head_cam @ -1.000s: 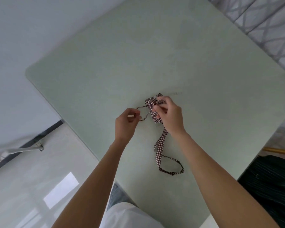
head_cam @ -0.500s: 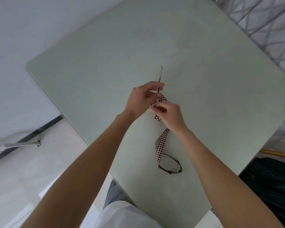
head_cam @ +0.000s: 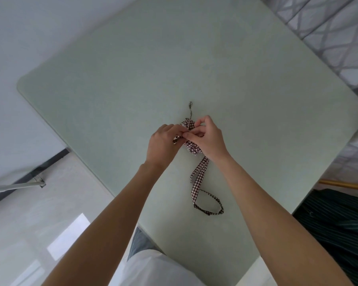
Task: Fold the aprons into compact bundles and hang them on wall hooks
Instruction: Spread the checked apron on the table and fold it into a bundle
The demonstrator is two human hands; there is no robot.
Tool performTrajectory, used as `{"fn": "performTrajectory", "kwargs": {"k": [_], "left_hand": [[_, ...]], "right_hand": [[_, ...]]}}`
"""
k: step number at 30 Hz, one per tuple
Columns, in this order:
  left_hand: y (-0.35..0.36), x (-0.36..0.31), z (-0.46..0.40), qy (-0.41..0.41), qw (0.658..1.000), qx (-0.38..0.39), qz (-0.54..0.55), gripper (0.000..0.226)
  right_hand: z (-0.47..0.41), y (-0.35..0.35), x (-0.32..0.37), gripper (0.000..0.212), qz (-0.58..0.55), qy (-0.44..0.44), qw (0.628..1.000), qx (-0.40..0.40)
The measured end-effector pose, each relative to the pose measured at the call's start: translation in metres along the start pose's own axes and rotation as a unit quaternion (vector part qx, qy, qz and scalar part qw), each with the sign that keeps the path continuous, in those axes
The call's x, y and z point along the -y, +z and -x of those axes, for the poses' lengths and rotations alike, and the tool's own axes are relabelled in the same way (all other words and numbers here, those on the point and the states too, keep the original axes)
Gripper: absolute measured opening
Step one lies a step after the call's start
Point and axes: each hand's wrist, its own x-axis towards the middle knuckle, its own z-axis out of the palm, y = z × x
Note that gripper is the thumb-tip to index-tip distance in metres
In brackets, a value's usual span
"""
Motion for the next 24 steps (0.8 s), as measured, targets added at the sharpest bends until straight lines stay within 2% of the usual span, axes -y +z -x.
{"fn": "performTrajectory", "kwargs": {"k": [4, 7, 10, 12, 14, 16, 20, 24], "left_hand": [[-0.001, 0.002, 0.001, -0.007, 0.999, -0.017, -0.038, 0.010], [-0.001, 0.000, 0.006, -0.026, 0.999, 0.002, -0.036, 0.008], [-0.002, -0.002, 0.007, -0.117, 0.988, 0.063, 0.079, 0.008], [-0.005, -0.005, 0.004, -0.222, 0.948, 0.131, 0.189, 0.009], [-0.008, -0.009, 0.002, -0.299, 0.902, 0.165, 0.262, 0.009], [-0.011, -0.012, 0.002, -0.321, 0.884, 0.169, 0.295, 0.010], [-0.015, -0.008, 0.005, -0.303, 0.882, 0.182, 0.311, 0.007], [-0.018, 0.003, 0.012, -0.303, 0.889, 0.143, 0.312, 0.015]], "right_hand": [[0.002, -0.010, -0.001, 0.031, 0.022, -0.041, 0.998, 0.036], [0.006, -0.013, -0.002, 0.018, 0.111, -0.125, 0.986, 0.010], [0.011, -0.007, -0.002, 0.010, 0.184, -0.219, 0.958, -0.030], [0.013, -0.003, -0.007, 0.008, 0.188, -0.248, 0.949, -0.044], [0.015, 0.001, -0.013, 0.009, 0.172, -0.255, 0.950, -0.047], [0.016, 0.004, -0.019, 0.011, 0.149, -0.239, 0.959, -0.041], [0.017, 0.005, -0.024, 0.012, 0.153, -0.221, 0.962, -0.039], [0.018, 0.002, -0.027, 0.009, 0.150, -0.207, 0.966, -0.043]]}}
